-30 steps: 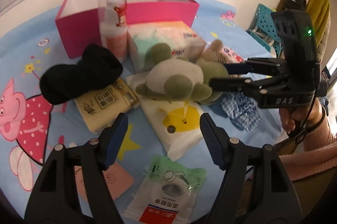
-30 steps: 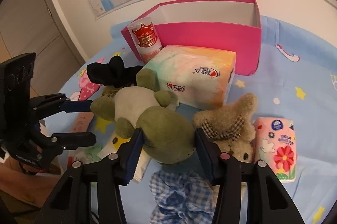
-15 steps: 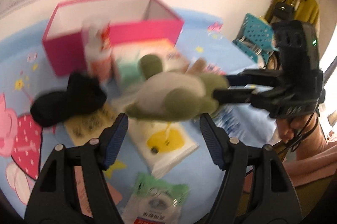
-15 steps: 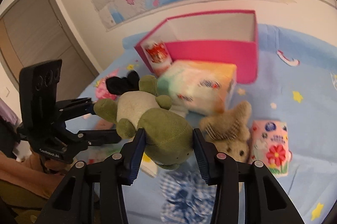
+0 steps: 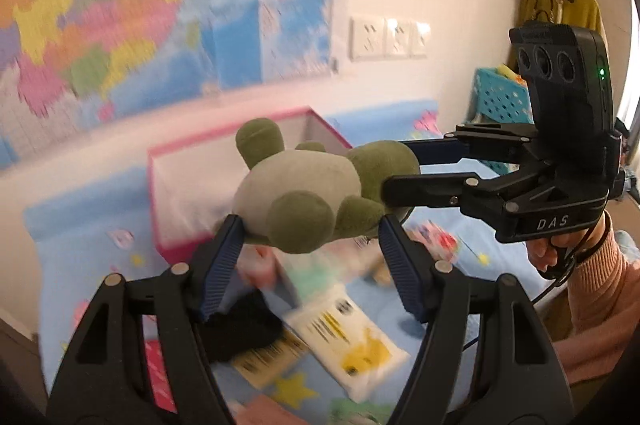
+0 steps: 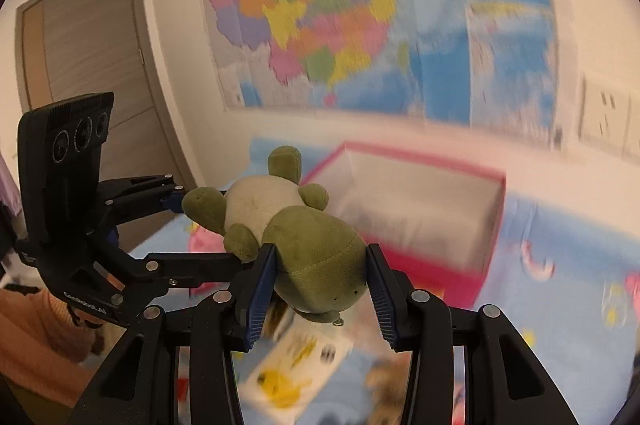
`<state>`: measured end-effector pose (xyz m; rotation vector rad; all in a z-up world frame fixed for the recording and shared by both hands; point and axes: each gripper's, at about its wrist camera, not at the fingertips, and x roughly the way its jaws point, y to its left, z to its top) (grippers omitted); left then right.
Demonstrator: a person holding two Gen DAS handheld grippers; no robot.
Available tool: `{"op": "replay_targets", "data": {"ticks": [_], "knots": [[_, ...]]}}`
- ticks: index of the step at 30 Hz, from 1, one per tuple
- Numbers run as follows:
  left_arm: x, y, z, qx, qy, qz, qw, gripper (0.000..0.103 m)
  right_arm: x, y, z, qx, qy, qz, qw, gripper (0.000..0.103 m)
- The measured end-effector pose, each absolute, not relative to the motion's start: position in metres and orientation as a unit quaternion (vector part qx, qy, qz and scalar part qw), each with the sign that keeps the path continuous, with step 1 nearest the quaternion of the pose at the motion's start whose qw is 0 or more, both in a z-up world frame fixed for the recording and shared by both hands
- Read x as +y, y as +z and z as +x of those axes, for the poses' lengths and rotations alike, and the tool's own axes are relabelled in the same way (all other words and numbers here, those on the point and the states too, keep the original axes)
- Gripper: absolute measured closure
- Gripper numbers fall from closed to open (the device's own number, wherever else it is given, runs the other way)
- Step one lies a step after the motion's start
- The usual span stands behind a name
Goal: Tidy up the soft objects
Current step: 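Lower the turtle into the pink box and open the right gripper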
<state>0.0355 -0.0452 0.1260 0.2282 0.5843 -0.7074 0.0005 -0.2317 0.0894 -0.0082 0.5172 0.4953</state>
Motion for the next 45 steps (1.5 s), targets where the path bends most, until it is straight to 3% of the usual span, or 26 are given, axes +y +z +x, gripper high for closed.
{"op": "replay_targets", "data": {"ticks": [7, 17, 24, 34, 45], "knots": [[-0.037, 0.132, 0.117, 0.313, -0.309, 0.082, 0.894, 0.032, -0.212, 0.112, 0.080, 0.245, 0.241, -0.018, 0.939, 0.058], [-0.045, 0.072, 0.213, 0.388, -0.272, 0.070, 0.878, 0.032, -0.200, 0.064, 0.186, 0.315, 0.229, -0.023, 0.921, 0.058], [-0.052, 0.045, 0.250, 0.423, -0.253, 0.063, 0.868, 0.040, -0.199, 0.038, 0.230, 0.353, 0.211, -0.022, 0.911, 0.058], [-0.042, 0.045, 0.250, 0.410, -0.219, 0.059, 0.883, 0.040, -0.204, 0.021, 0.254, 0.392, 0.156, -0.003, 0.906, 0.057], [-0.015, 0.073, 0.193, 0.360, -0.241, 0.042, 0.900, 0.039, -0.234, 0.033, 0.179, 0.378, 0.216, 0.042, 0.899, 0.057]]}}
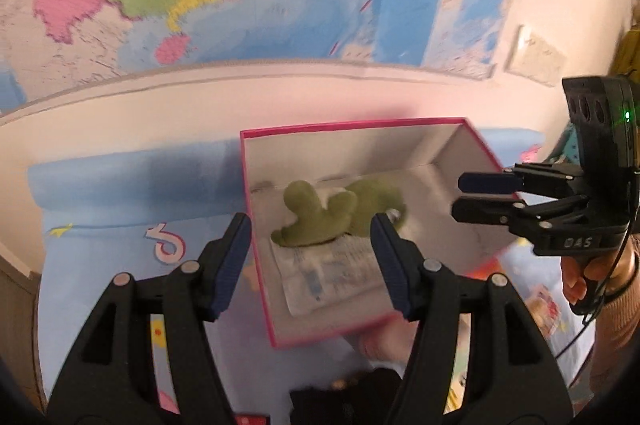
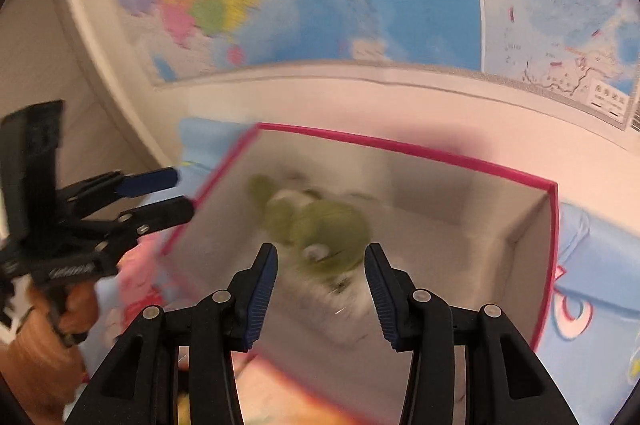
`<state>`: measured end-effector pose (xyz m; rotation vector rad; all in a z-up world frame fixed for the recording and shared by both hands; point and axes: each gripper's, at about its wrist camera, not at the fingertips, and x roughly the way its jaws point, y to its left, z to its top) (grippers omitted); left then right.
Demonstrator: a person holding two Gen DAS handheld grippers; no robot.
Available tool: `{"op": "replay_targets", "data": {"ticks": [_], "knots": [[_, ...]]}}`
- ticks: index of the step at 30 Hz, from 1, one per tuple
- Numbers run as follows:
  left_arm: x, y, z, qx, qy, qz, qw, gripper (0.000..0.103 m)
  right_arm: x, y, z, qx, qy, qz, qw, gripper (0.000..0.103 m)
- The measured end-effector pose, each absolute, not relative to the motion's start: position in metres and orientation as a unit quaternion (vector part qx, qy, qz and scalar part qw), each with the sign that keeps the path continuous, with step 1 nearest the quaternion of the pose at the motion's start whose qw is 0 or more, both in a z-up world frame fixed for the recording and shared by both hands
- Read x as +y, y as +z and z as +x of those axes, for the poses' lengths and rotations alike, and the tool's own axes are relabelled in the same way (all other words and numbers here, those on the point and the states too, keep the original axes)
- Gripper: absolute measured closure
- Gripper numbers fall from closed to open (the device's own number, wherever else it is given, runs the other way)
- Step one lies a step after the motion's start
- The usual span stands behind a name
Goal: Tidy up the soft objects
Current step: 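Move the right tool back to the white wet-wipes pack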
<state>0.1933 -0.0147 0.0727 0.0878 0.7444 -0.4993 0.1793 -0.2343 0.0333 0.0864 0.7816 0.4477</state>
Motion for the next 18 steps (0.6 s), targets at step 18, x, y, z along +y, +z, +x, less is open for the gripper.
{"op": "replay_targets", "data": {"ticks": [18], "knots": [[-0.007, 0.025, 0.006, 0.385, -0.359, 0.058, 0.848, 0.033, -0.215, -0.049, 0.011, 0.451, 0.273, 0.066, 0.847, 0.057]]}}
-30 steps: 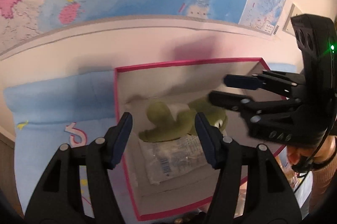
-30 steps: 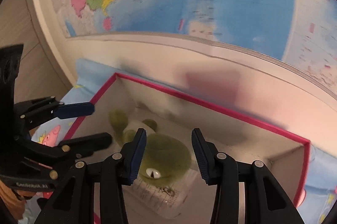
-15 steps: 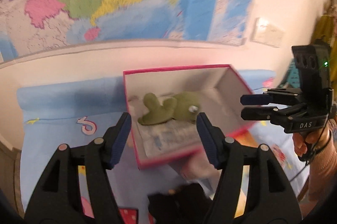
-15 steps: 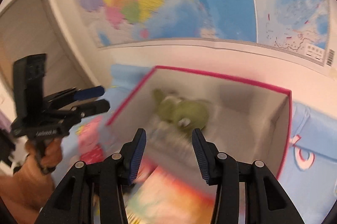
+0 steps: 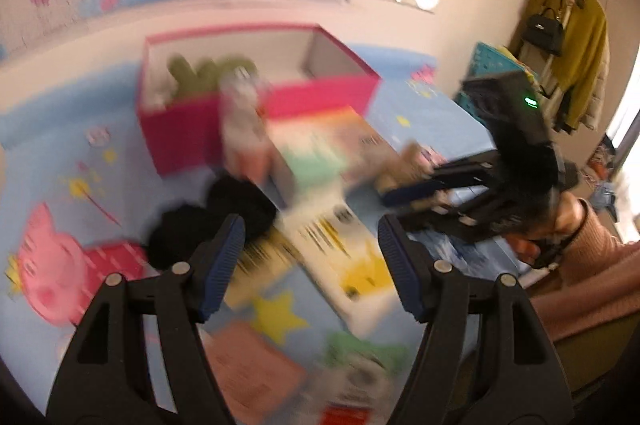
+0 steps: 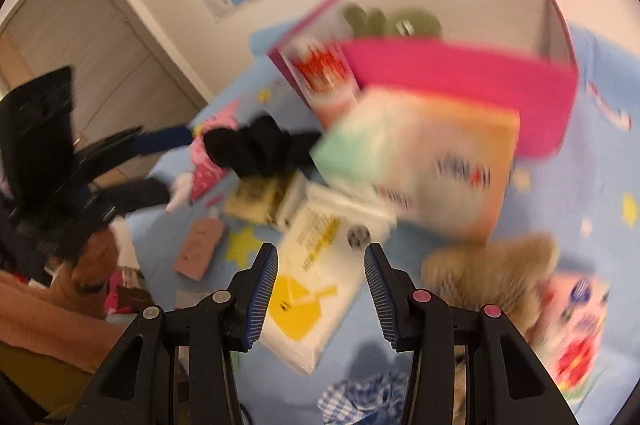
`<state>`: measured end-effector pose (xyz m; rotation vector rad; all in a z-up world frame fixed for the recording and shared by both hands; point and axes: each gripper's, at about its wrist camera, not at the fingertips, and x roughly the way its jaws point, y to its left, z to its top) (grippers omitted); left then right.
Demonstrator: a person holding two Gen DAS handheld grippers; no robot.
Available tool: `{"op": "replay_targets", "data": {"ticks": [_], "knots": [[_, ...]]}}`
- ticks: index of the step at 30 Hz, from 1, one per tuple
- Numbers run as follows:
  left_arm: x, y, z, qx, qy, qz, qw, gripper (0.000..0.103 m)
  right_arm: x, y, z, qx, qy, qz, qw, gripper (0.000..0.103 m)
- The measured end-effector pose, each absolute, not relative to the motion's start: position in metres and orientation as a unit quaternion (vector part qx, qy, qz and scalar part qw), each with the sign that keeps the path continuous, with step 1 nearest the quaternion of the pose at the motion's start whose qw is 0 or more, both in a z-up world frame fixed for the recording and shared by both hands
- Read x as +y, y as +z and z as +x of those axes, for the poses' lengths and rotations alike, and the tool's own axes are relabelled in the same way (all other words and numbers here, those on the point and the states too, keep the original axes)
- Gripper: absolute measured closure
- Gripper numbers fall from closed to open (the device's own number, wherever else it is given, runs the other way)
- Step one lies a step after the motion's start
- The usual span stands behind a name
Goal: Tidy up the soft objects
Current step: 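Move the right tool back to the white wet-wipes pack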
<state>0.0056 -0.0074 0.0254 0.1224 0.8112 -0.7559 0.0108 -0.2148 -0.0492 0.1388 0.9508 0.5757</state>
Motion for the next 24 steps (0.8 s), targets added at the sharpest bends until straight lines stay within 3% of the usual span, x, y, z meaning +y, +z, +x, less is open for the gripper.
{"op": "replay_targets", "data": {"ticks": [4, 14, 17, 20, 22, 24], "knots": [[-0.008, 0.000, -0.006, 0.420, -0.357, 0.044, 0.833, 0.033, -0.217, -0.066, 0.008, 0.463, 0.262, 0.090, 0.842, 0.057], [-0.022, -0.042, -0.015, 0.475, -0.364, 0.037, 0.801, 0.033, -0.183, -0.077, 0.006, 0.480, 0.235, 0.029, 0.845, 0.057], [-0.027, -0.049, -0.014, 0.483, -0.366, 0.039, 0.794, 0.037, -0.183, -0.080, 0.001, 0.478, 0.230, 0.035, 0.847, 0.057], [-0.030, -0.051, -0.014, 0.483, -0.379, 0.031, 0.789, 0.042, -0.186, -0.083, 0.000, 0.478, 0.232, 0.044, 0.846, 0.063], [-0.032, -0.051, -0.014, 0.486, -0.386, 0.028, 0.784, 0.045, -0.188, -0.085, -0.002, 0.482, 0.240, 0.056, 0.841, 0.072], [-0.033, -0.050, -0.017, 0.486, -0.390, 0.029, 0.782, 0.045, -0.193, -0.084, -0.006, 0.481, 0.244, 0.065, 0.840, 0.072]]}}
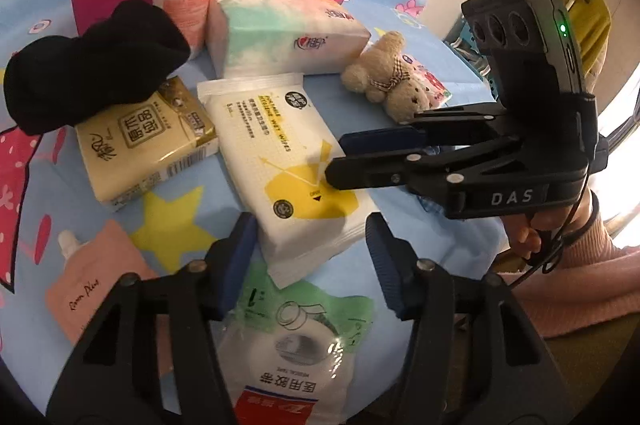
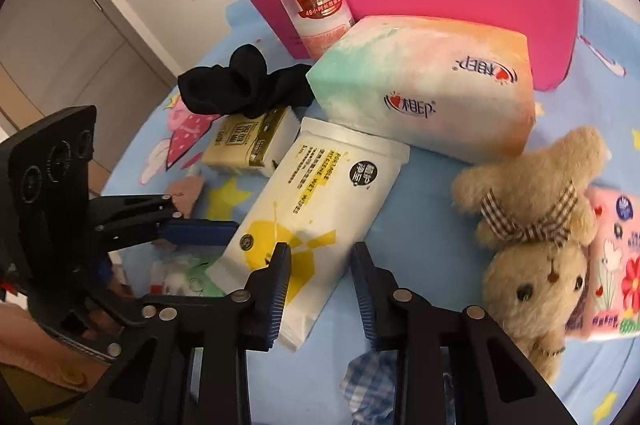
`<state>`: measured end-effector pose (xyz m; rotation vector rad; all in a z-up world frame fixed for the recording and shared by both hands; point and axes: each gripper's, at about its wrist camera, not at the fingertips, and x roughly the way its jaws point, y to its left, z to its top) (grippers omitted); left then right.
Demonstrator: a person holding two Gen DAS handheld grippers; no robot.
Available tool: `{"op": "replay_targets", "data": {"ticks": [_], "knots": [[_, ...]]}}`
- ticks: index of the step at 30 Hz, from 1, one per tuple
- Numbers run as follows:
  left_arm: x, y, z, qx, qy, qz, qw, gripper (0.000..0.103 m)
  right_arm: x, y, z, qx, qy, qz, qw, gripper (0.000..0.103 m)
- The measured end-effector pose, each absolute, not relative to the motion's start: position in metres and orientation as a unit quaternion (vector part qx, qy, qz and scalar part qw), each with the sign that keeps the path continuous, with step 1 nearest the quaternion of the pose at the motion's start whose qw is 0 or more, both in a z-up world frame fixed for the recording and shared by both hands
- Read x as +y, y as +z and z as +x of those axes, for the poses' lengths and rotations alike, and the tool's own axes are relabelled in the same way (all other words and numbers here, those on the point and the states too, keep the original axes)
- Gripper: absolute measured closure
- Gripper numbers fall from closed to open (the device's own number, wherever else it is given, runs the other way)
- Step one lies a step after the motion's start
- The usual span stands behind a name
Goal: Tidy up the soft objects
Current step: 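Move the right tool back to the white wet-wipes pack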
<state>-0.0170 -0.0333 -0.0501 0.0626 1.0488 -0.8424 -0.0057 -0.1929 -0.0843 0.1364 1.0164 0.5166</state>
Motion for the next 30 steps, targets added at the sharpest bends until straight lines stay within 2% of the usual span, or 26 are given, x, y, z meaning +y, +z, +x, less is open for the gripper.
{"op": "replay_targets", "data": {"ticks": [7, 10, 14, 19, 23, 27, 30], "knots": [[-0.042, -0.047, -0.030, 0.477, -0.412, 0.045, 0.775, 0.045, -0.210, -0.077, -0.024, 0.482, 0.269, 0.082, 0.830, 0.072], [-0.038, -0.047, -0.025, 0.475, -0.405, 0.042, 0.780, 0.045, -0.199, -0.072, -0.037, 0.489, 0.308, 0.072, 0.813, 0.084], [-0.027, -0.045, -0.014, 0.478, -0.381, 0.034, 0.790, 0.045, -0.196, -0.061, -0.038, 0.476, 0.305, 0.046, 0.823, 0.084], [-0.025, -0.039, -0.024, 0.471, -0.391, 0.042, 0.790, 0.045, -0.202, -0.045, 0.001, 0.440, 0.250, 0.011, 0.863, 0.068], [-0.034, -0.044, -0.034, 0.476, -0.396, 0.064, 0.783, 0.044, -0.188, -0.055, 0.036, 0.456, 0.239, -0.033, 0.857, 0.066], [-0.041, -0.048, -0.035, 0.478, -0.384, 0.086, 0.786, 0.044, -0.174, -0.071, 0.058, 0.485, 0.234, -0.070, 0.840, 0.056], [-0.044, -0.050, -0.029, 0.482, -0.358, 0.088, 0.795, 0.046, -0.181, -0.073, 0.056, 0.494, 0.259, -0.069, 0.827, 0.057]]}}
